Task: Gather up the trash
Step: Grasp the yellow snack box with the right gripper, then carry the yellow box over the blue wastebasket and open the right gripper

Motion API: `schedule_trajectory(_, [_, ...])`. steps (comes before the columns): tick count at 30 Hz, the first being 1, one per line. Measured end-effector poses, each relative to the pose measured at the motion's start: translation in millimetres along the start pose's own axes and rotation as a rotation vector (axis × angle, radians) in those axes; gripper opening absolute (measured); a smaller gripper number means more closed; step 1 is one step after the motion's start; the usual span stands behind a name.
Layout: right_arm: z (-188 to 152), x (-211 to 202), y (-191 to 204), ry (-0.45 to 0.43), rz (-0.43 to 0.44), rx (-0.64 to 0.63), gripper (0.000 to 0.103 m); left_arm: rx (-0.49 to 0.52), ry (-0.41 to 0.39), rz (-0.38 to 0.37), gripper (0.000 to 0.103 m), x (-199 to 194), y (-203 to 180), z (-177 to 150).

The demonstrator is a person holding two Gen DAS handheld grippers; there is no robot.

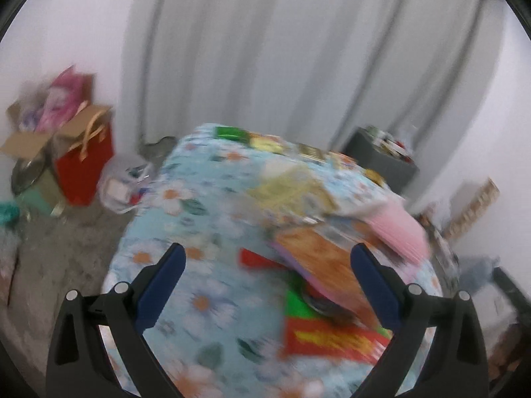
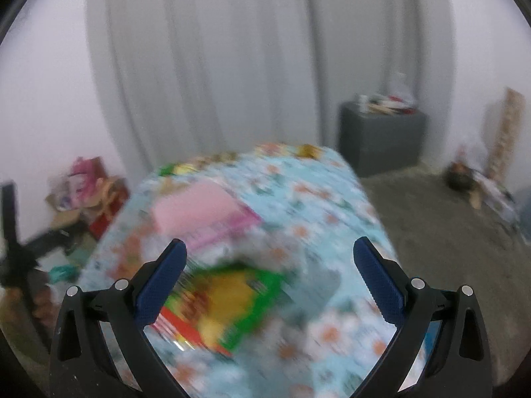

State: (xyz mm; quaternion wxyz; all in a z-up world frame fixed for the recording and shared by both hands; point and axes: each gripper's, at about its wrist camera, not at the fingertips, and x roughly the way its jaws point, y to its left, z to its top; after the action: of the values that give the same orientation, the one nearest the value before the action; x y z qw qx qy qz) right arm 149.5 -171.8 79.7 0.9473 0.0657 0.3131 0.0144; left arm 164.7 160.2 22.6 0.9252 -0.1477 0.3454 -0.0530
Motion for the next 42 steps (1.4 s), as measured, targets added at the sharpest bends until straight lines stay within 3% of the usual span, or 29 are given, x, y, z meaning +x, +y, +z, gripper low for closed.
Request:
schedule_trajectory(6, [81,75,42,0.191,0.343,0.023,0.096,0.014,0.028,-0.002,0.097,42,34,20])
schedule_trajectory(8, [98,106,62,0.286,0.412,0.022,0.089,0.022,0.073,-0.035,0.097,58,40,24])
schedule_trajectory(13, [109,188,116,0.509,0.388,-0.063,0.077,0.023,0.148,-0.119,0.097,92,40,30])
schedule_trajectory(16, [93,230,132,0.652,0.343,-0.100,0.070,0.078,0.174,-0.101,0.097,112,36,28])
schedule_trajectory(21, [74,263,136,0.775,0.263,-0.116,0.059,0.084,0.229,-0.073,0.083,135,41,24])
schedule_trajectory(24, [65,271,133,0.824,0.268,-0.080,0.038,0.067,0.234,-0.110,0.076,139,42,23])
schedule_trajectory(26, [62,277,131,0.846,0.286,-0.060,0.018,0.067,0.232,-0.127,0.069,139,42,24])
schedule_trajectory(28, [64,269,129,0.840,0.312,-0.047,0.011,0.070,0.213,-0.122,0.068,135,41,26])
schedule_trajectory(34, [86,239,129,0.738,0.372,-0.044,0.008,0.040,0.152,-0.117,0.067,115,46,36])
schedule_trajectory(42, [120,178,110,0.569,0.489,0.036,0.007,0.039,0.018,-0.125,0.066,43,33,56])
